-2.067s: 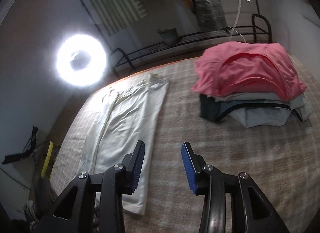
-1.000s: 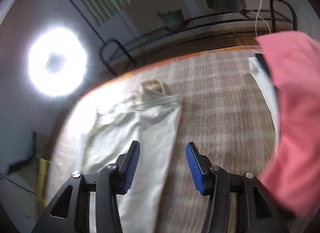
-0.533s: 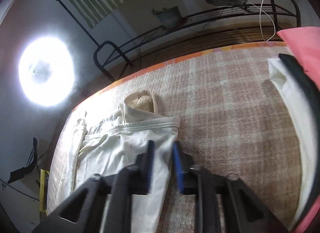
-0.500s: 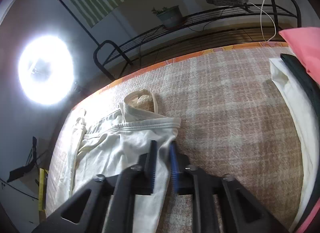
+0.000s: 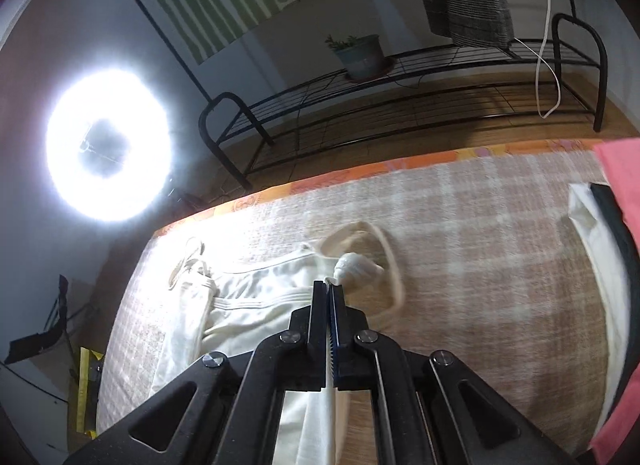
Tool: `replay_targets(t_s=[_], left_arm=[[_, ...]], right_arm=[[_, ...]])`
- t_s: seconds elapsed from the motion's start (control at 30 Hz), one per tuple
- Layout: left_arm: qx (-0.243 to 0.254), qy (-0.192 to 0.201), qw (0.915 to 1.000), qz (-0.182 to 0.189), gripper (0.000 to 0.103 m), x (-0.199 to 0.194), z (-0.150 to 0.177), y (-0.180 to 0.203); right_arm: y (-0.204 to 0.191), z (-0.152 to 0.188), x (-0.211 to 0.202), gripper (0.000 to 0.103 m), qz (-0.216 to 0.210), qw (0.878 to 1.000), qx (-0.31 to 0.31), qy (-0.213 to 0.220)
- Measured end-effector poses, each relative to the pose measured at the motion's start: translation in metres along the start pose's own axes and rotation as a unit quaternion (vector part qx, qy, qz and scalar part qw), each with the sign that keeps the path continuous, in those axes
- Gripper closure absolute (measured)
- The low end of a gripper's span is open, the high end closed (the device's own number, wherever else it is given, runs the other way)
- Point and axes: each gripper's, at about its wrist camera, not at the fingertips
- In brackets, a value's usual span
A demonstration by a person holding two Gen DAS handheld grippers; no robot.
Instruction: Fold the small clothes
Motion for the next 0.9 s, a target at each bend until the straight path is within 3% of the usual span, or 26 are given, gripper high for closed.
replay_targets(t_s=[0.13,0.37,0.53,0.6,0.67,0.7,0.77,0.9], left_arm=[[-0.037,0.001,0.9992,-0.012,0.100,-0.005,0.003,-0.026],[-0.057,-0.007,0.9977,-0.036,0.100,0.000,0.009,-0.054],[-0.039,-0.004,0.9980,-0.050,0.099,0.000,0.011,-0.050],[-0.032,-0.005,0.9982,-0.050,0.099,0.001,0.007,-0.046],[-0.026,-0.008,0.9985,-0.047,0.098,-0.002,0.002,-0.041],[-0.024,-0.009,0.9986,-0.046,0.094,-0.004,0.001,-0.041],[-0.018,-0.006,0.9989,-0.043,0.075,-0.016,-0.001,-0.040],[0.002,0.003,0.9989,-0.046,0.073,-0.042,-0.001,-0.042]], right_arm=[[-0.024,-0.001,0.012,0.103,0.001,1.000,-0.019,-0.007],[-0.062,0.016,0.049,0.103,0.013,0.997,-0.062,-0.035],[-0.073,0.031,0.069,0.102,0.023,0.994,-0.094,-0.060],[-0.073,0.033,0.072,0.095,0.022,0.993,-0.093,-0.067],[-0.070,0.032,0.065,0.081,0.016,0.994,-0.082,-0.065],[-0.070,0.031,0.058,0.080,0.012,0.995,-0.077,-0.059],[-0.069,0.028,0.038,0.079,0.008,0.996,-0.071,-0.049],[-0.068,0.028,-0.017,0.077,-0.014,0.998,-0.059,-0.034]])
Point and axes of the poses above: each gripper's, at about its wrist camera, not at the fingertips, and x roughly the way its jaws point, y to its right, z to its underside, and after that the axes turned 5 degrees about y, right-handed
